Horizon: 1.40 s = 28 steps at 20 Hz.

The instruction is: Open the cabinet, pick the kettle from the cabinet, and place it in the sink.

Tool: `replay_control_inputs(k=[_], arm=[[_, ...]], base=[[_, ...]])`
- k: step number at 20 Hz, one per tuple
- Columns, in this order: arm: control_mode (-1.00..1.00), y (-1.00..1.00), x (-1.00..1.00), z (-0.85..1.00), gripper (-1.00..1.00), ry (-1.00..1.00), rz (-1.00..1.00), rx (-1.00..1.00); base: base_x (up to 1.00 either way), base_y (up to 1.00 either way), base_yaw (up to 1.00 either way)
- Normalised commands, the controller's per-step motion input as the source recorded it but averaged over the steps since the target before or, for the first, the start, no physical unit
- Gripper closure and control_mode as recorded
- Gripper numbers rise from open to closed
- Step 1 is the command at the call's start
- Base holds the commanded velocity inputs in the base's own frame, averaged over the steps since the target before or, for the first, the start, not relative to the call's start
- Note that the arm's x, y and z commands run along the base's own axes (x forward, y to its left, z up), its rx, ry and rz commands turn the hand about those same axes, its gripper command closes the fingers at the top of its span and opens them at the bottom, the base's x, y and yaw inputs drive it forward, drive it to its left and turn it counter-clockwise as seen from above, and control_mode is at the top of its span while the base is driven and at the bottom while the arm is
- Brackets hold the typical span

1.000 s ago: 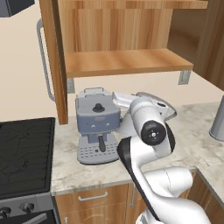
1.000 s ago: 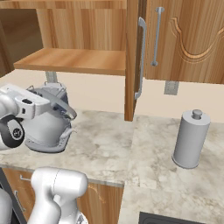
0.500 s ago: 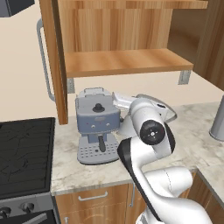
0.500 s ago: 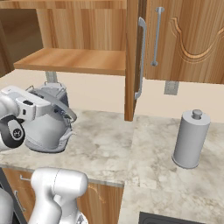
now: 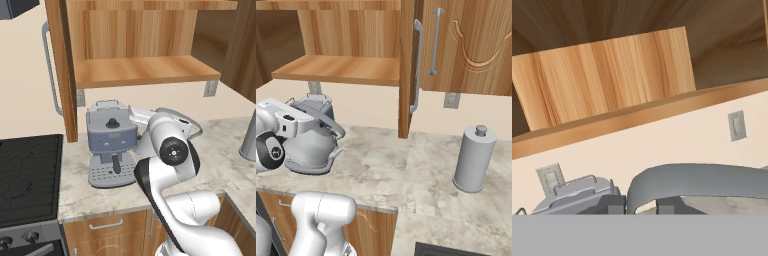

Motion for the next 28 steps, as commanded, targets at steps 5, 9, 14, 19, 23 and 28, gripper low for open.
replay_control_inputs(k=[5, 9, 14, 19, 23, 28], arm=[[-1.00, 0.00, 0.00, 0.00, 1.00, 0.00, 0.00, 0.00], [-1.00, 0.00, 0.00, 0.00, 1.00, 0.00, 0.00, 0.00], [-1.00, 0.00, 0.00, 0.00, 1.00, 0.00, 0.00, 0.00], [-1.00, 0.00, 0.00, 0.00, 1.00, 0.00, 0.00, 0.00], [1.00, 0.00, 0.00, 0.00, 1.00, 0.00, 0.00, 0.00], [1.00, 0.00, 0.00, 0.00, 1.00, 0.00, 0.00, 0.00]], base=[[0.00, 0.00, 0.00], [0.00, 0.00, 0.00], [0.00, 0.00, 0.00], [0.00, 0.00, 0.00], [0.00, 0.00, 0.00], [0.00, 0.00, 0.00]])
